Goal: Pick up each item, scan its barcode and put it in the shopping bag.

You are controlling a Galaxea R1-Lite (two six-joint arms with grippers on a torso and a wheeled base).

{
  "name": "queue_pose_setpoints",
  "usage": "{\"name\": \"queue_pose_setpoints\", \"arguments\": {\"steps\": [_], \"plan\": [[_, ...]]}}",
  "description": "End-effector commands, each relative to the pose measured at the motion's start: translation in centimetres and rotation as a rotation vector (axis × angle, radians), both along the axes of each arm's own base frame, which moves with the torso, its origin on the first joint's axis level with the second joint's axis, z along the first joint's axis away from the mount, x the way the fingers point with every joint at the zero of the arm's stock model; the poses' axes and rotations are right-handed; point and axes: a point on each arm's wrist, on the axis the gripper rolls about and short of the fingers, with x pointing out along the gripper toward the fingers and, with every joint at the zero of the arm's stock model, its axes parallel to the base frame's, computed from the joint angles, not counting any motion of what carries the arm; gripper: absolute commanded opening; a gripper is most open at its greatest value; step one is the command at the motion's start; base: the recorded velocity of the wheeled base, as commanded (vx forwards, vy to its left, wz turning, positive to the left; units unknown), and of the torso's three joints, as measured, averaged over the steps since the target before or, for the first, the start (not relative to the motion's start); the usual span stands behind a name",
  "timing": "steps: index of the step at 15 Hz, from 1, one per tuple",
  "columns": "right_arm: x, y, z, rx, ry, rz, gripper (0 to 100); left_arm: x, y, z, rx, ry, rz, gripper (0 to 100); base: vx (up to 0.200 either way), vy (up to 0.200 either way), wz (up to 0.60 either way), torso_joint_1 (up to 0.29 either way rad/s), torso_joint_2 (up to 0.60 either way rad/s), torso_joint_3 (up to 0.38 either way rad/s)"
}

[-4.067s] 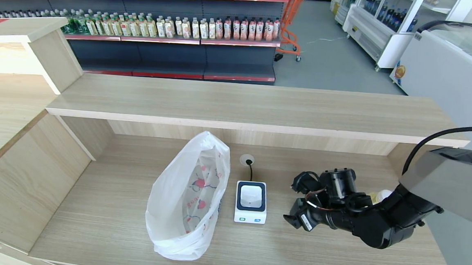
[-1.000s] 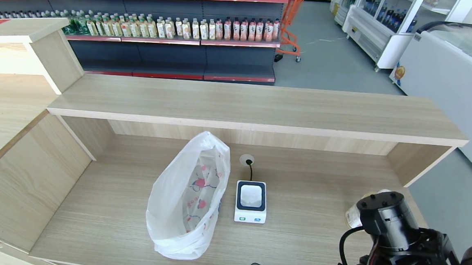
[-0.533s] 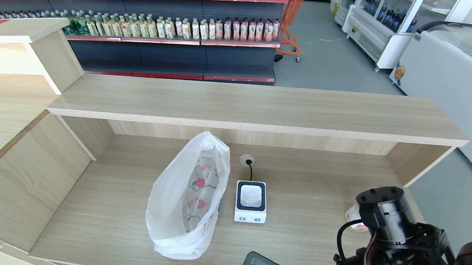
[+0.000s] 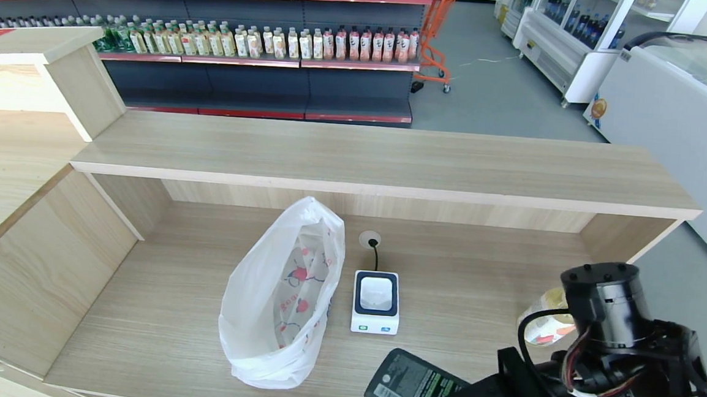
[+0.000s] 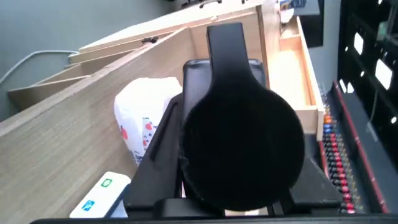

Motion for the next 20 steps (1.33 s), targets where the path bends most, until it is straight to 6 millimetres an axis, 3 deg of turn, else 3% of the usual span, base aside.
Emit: {"name": "queue_pose_setpoints", "arguments": {"steps": [1,2,4,6,8,11,15,20], "plan": [[-0.6,-4.9,5.1,0.122,0.09,-0.276,0,0.0,0.0,0.0,0.0,0.001,0.0,100,0.0,0.0,0.0,0.0,0.0,0.0],[-1.1,-7.2,6.3,0.165,0.16,-0.408,0,0.0,0.0,0.0,0.0,-0.001,0.0,100,0.0,0.0,0.0,0.0,0.0,0.0],[-2.4,-10.2,6.4,0.263,0.656,-0.658,0,0.0,0.0,0.0,0.0,-0.001,0.0,100,0.0,0.0,0.0,0.0,0.0,0.0],[-2.1,-12.4,6.3,0.431,1.098,-0.907,0,0.0,0.0,0.0,0.0,-0.001,0.0,100,0.0,0.0,0.0,0.0,0.0,0.0],[-2.4,-12.6,5.4,0.632,1.543,-1.115,0,0.0,0.0,0.0,0.0,-0.001,0.0,100,0.0,0.0,0.0,0.0,0.0,0.0],[-1.5,-10.5,5.0,0.912,2.1,-1.232,0,0.0,0.0,0.0,0.0,0.001,0.0,100,0.0,0.0,0.0,0.0,0.0,0.0],[-0.2,-10.2,4.1,0.945,2.268,-1.263,0,0.0,0.0,0.0,0.0,-0.001,0.0,100,0.0,0.0,0.0,0.0,0.0,0.0],[-0.5,-10.2,4.2,0.955,2.272,-1.256,0,0.0,0.0,0.0,0.0,0.001,0.0,100,0.0,0.0,0.0,0.0,0.0,0.0]]}}
